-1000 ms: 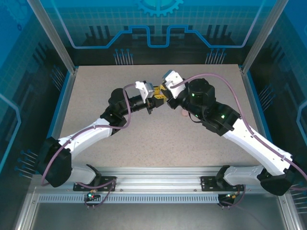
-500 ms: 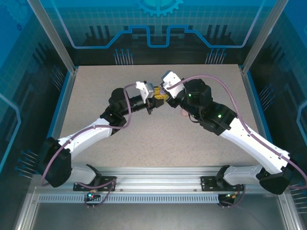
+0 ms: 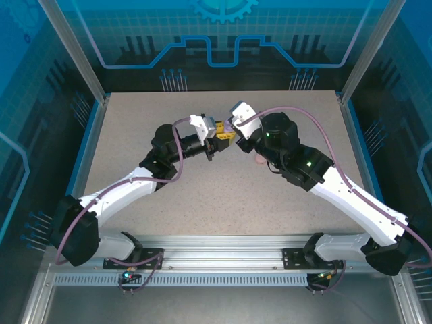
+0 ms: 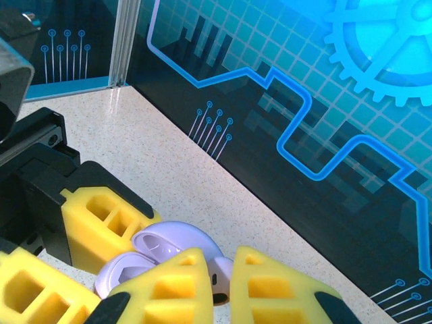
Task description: Insert the wireless bluetooth earbuds into the charging case
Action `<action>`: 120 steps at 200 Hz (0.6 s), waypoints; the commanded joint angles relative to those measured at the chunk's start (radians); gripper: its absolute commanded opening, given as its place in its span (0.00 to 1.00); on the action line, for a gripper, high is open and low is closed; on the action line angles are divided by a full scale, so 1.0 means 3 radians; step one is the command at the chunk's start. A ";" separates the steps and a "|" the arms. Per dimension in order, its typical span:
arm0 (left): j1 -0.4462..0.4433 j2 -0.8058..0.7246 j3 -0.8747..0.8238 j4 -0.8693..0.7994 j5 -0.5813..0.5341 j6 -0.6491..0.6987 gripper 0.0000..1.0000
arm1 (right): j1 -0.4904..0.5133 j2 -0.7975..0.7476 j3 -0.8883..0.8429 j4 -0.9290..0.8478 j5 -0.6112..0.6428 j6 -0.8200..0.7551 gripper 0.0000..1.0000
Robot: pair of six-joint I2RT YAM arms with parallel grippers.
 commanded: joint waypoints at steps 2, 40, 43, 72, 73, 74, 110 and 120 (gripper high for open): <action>-0.0017 -0.0116 0.0100 0.0095 -0.0032 0.0035 0.00 | -0.0057 -0.0048 -0.0024 0.0044 0.0017 0.0054 0.04; -0.0018 -0.0111 0.0095 0.0093 -0.0042 0.0031 0.00 | -0.0062 -0.0049 -0.0032 0.0019 -0.0066 0.0094 0.04; -0.0018 -0.0111 0.0094 0.0095 -0.0040 0.0033 0.00 | -0.0059 -0.0053 -0.0036 0.0021 -0.0076 0.0099 0.04; -0.0016 -0.0096 0.0104 0.0093 -0.0060 0.0029 0.00 | -0.0060 -0.0060 -0.0043 -0.0006 -0.0136 0.0110 0.03; -0.0018 -0.0096 0.0106 0.0092 -0.0064 0.0029 0.00 | -0.0060 -0.0062 -0.0043 -0.0007 -0.0138 0.0110 0.03; -0.0016 -0.0096 0.0105 0.0091 -0.0066 0.0029 0.00 | -0.0057 -0.0064 -0.0042 -0.0010 -0.0139 0.0110 0.03; -0.0016 -0.0080 0.0129 0.0076 -0.0089 0.0024 0.00 | -0.0054 -0.0082 -0.0072 -0.0020 -0.0166 0.0105 0.01; -0.0015 -0.0074 0.0138 0.0072 -0.0096 0.0024 0.00 | -0.0052 -0.0085 -0.0078 -0.0023 -0.0181 0.0097 0.01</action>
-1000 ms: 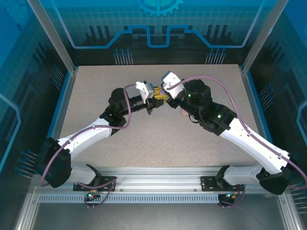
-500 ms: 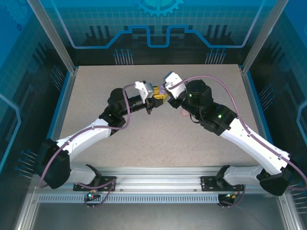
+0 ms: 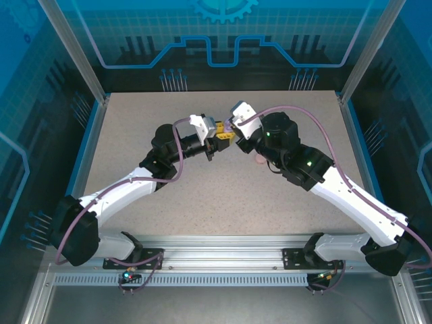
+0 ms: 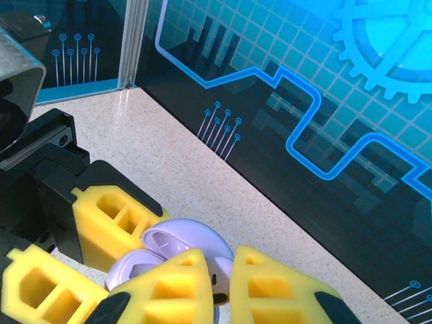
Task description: Insert the wireless bluetooth earbuds into the charging case
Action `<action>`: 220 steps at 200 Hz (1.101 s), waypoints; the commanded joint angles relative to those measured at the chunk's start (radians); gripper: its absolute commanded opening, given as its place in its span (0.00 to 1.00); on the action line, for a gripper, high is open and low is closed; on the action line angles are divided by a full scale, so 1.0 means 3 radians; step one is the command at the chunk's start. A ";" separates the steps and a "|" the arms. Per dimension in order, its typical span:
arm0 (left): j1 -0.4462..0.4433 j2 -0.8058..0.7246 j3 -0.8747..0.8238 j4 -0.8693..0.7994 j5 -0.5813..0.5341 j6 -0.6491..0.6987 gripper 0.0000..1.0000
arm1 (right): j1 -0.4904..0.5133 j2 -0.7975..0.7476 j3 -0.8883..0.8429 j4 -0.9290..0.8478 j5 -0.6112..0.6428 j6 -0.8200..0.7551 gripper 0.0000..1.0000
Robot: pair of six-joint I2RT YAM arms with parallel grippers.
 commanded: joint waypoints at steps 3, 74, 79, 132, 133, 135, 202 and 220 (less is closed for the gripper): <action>-0.0017 -0.0071 0.0139 0.0080 -0.0061 0.0026 0.00 | -0.0024 -0.0081 -0.0072 -0.0018 -0.0063 0.0030 0.01; -0.0018 -0.0043 0.0168 0.0080 -0.0058 0.0005 0.00 | 0.0014 -0.0058 -0.0080 -0.0022 -0.0104 -0.0010 0.01; -0.0016 -0.0042 0.0165 0.0079 -0.0052 0.0000 0.00 | 0.0014 -0.0056 -0.0081 -0.0019 -0.0109 -0.0011 0.01; -0.0015 -0.0043 0.0161 0.0081 -0.0031 -0.0024 0.00 | 0.0034 0.0001 -0.0055 -0.0004 -0.0139 -0.0006 0.01; -0.0015 -0.0043 0.0161 0.0078 -0.0031 -0.0025 0.00 | 0.0034 0.0001 -0.0056 -0.0006 -0.0140 -0.0006 0.01; -0.0015 -0.0043 0.0163 0.0078 -0.0032 -0.0025 0.00 | 0.0037 0.0001 -0.0057 -0.0008 -0.0140 -0.0004 0.01; -0.0017 -0.0008 0.0205 0.0004 -0.0059 -0.0045 0.00 | 0.0299 0.0158 0.0075 -0.0242 0.0029 -0.0370 0.01; -0.0016 -0.0002 0.0193 0.0027 -0.0066 -0.0074 0.00 | 0.0423 0.0258 0.0098 -0.0247 0.0200 -0.0509 0.01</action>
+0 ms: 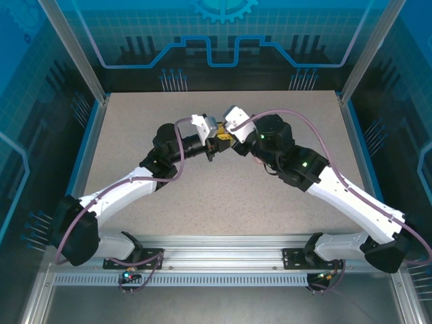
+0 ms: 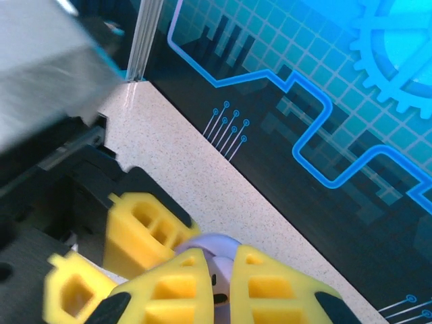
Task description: Insert the wireless bluetooth earbuds into the charging case
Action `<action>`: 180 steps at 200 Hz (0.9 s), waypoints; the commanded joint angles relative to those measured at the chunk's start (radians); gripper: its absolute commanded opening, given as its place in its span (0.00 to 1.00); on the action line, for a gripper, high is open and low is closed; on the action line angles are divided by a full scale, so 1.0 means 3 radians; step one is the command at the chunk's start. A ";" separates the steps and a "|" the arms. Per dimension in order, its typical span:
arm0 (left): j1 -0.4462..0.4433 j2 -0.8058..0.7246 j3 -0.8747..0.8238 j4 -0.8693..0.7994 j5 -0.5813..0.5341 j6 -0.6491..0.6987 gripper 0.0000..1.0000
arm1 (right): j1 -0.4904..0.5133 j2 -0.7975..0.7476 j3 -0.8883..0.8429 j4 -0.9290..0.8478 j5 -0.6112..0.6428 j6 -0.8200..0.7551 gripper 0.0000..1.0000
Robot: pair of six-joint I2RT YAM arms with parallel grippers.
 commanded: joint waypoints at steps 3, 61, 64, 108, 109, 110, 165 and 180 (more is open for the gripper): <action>-0.0002 -0.0008 0.0159 0.0184 -0.0053 -0.0066 0.00 | 0.0236 0.0159 0.0058 -0.0226 0.0108 -0.0273 0.01; -0.0002 -0.0017 0.0129 0.0179 -0.0062 -0.0090 0.00 | 0.0149 0.0170 0.0086 -0.0168 0.0318 -0.0033 0.00; -0.0004 -0.0013 0.0129 0.0182 -0.0061 -0.0092 0.00 | 0.0119 0.0153 0.0086 -0.0151 0.0314 0.0024 0.00; -0.0005 0.0018 0.0118 0.0194 -0.0041 -0.0107 0.00 | -0.0323 -0.0132 0.0146 -0.0136 -0.0229 0.0661 0.01; -0.0004 0.0018 0.0118 0.0192 -0.0041 -0.0107 0.00 | -0.0330 -0.0133 0.0149 -0.0140 -0.0242 0.0669 0.01; -0.0003 0.0018 0.0118 0.0193 -0.0038 -0.0107 0.00 | -0.0339 -0.0137 0.0151 -0.0141 -0.0258 0.0676 0.01; -0.0003 0.0018 0.0133 0.0199 -0.0037 -0.0112 0.00 | -0.0569 -0.0232 0.0163 -0.0231 -0.0684 0.0846 0.02; -0.0005 0.0023 0.0146 0.0197 -0.0030 -0.0107 0.00 | -0.0578 -0.0232 0.0140 -0.0210 -0.0778 0.0852 0.02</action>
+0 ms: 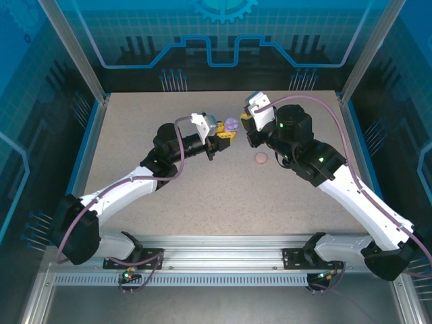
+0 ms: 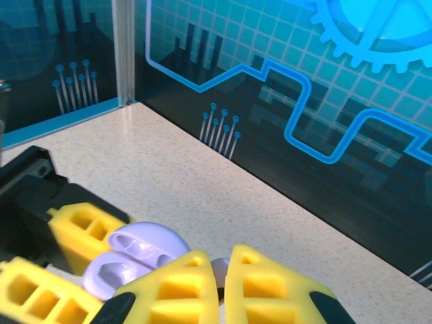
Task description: Insert the wireless bluetooth earbuds into the charging case
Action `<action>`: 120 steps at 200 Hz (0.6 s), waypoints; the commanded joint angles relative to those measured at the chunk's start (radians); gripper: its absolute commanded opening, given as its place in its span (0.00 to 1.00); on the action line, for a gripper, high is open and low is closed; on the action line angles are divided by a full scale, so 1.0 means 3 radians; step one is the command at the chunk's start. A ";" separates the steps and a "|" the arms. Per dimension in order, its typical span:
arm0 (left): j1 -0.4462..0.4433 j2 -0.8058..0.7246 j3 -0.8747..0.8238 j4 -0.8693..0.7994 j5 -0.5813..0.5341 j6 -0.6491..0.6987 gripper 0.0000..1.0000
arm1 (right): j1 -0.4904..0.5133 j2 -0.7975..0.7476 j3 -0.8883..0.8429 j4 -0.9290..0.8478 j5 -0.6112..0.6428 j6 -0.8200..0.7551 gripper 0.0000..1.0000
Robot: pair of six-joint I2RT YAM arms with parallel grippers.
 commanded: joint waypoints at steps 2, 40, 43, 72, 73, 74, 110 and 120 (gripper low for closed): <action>-0.0004 -0.0006 0.0136 0.0141 0.0008 -0.0022 0.00 | -0.0045 -0.0041 0.0031 -0.0020 -0.0276 0.0112 0.02; -0.0003 -0.0006 0.0151 0.0131 0.0008 -0.0025 0.00 | -0.0046 0.0005 0.0038 0.0027 -0.0355 0.0129 0.02; -0.0003 -0.0006 0.0154 0.0129 0.0006 -0.0025 0.00 | -0.0047 0.0012 0.0040 0.0032 -0.0357 0.0128 0.02; -0.0002 -0.0006 0.0161 0.0124 0.0009 -0.0030 0.00 | -0.0046 0.0054 0.0044 0.0063 -0.0414 0.0138 0.01; -0.0005 -0.0006 0.0164 0.0124 0.0009 -0.0030 0.00 | -0.0046 0.0055 0.0045 0.0064 -0.0417 0.0138 0.01; -0.0003 -0.0009 0.0165 0.0124 0.0009 -0.0030 0.00 | -0.0046 0.0056 0.0043 0.0064 -0.0421 0.0138 0.01; -0.0002 -0.0011 0.0169 0.0129 0.0019 -0.0040 0.00 | -0.0044 0.0106 0.0023 0.0118 -0.0453 0.0168 0.01; -0.0002 -0.0011 0.0167 0.0129 0.0020 -0.0045 0.00 | -0.0042 0.0113 0.0025 0.0133 -0.0460 0.0178 0.01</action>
